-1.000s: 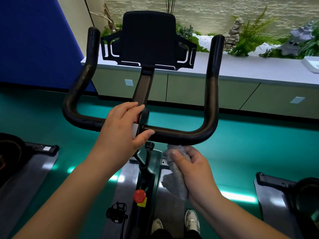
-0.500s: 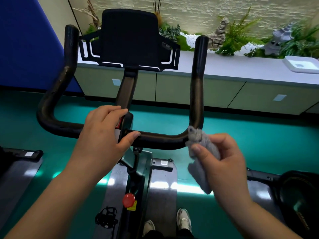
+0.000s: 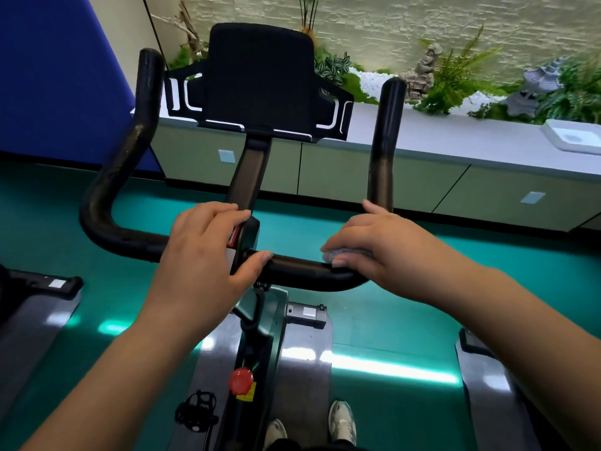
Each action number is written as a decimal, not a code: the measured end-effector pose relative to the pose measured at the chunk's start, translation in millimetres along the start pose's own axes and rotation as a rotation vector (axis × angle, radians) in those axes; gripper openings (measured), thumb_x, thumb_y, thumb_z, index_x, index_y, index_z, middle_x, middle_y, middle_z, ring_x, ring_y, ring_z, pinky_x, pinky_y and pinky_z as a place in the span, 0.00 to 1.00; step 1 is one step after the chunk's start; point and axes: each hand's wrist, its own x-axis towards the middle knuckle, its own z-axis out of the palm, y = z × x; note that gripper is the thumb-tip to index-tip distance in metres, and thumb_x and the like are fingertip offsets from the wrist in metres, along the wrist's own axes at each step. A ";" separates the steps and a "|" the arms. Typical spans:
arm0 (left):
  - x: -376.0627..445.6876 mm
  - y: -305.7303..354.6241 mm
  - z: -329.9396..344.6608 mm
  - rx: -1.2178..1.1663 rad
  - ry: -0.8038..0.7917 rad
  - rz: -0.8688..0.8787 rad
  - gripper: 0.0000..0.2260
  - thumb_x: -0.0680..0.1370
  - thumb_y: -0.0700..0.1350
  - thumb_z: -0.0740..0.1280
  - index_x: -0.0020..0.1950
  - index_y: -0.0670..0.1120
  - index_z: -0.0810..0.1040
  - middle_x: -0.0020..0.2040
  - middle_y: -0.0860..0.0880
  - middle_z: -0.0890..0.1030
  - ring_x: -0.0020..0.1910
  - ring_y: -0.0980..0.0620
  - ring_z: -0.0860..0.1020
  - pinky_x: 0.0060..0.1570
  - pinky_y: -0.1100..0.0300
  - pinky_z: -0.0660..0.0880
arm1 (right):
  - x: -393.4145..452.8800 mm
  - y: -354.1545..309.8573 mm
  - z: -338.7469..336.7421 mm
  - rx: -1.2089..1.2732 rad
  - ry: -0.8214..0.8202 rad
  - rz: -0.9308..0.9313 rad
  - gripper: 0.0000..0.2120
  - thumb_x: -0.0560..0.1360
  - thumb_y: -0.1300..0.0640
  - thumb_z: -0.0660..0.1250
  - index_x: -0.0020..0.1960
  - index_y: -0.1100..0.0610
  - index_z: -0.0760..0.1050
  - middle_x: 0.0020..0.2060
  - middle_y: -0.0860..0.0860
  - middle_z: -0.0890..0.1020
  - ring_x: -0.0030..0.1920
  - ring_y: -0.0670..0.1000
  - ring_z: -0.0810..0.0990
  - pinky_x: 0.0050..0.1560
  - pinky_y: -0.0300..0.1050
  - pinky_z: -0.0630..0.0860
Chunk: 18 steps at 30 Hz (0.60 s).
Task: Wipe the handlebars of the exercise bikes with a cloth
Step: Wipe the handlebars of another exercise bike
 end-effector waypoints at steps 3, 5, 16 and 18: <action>-0.3 0.2 -0.1 0.006 -0.008 -0.003 0.25 0.71 0.57 0.67 0.64 0.45 0.75 0.60 0.48 0.74 0.62 0.48 0.68 0.62 0.57 0.62 | 3.4 -2.6 -0.5 0.079 0.030 -0.022 0.12 0.77 0.51 0.64 0.59 0.46 0.79 0.57 0.47 0.78 0.55 0.47 0.77 0.61 0.41 0.70; -0.7 -0.2 0.5 0.010 -0.004 0.006 0.25 0.71 0.57 0.68 0.64 0.45 0.75 0.60 0.48 0.74 0.62 0.47 0.69 0.62 0.57 0.62 | 4.3 0.7 -6.8 -0.005 0.014 -0.033 0.09 0.76 0.56 0.66 0.54 0.49 0.82 0.53 0.47 0.80 0.52 0.49 0.79 0.57 0.41 0.73; -1.1 -2.8 1.8 0.017 0.003 0.023 0.24 0.72 0.56 0.67 0.63 0.44 0.75 0.60 0.48 0.74 0.61 0.47 0.69 0.63 0.56 0.64 | 33.9 -41.9 5.3 0.003 -0.110 0.375 0.08 0.77 0.57 0.63 0.50 0.51 0.80 0.46 0.49 0.82 0.49 0.53 0.79 0.50 0.43 0.74; -0.4 -3.5 2.2 0.015 0.005 0.030 0.24 0.72 0.57 0.67 0.63 0.44 0.76 0.60 0.48 0.74 0.61 0.47 0.69 0.63 0.56 0.64 | 39.8 -49.5 8.9 0.130 -0.100 0.452 0.09 0.78 0.58 0.63 0.52 0.52 0.81 0.48 0.51 0.83 0.51 0.53 0.80 0.54 0.44 0.76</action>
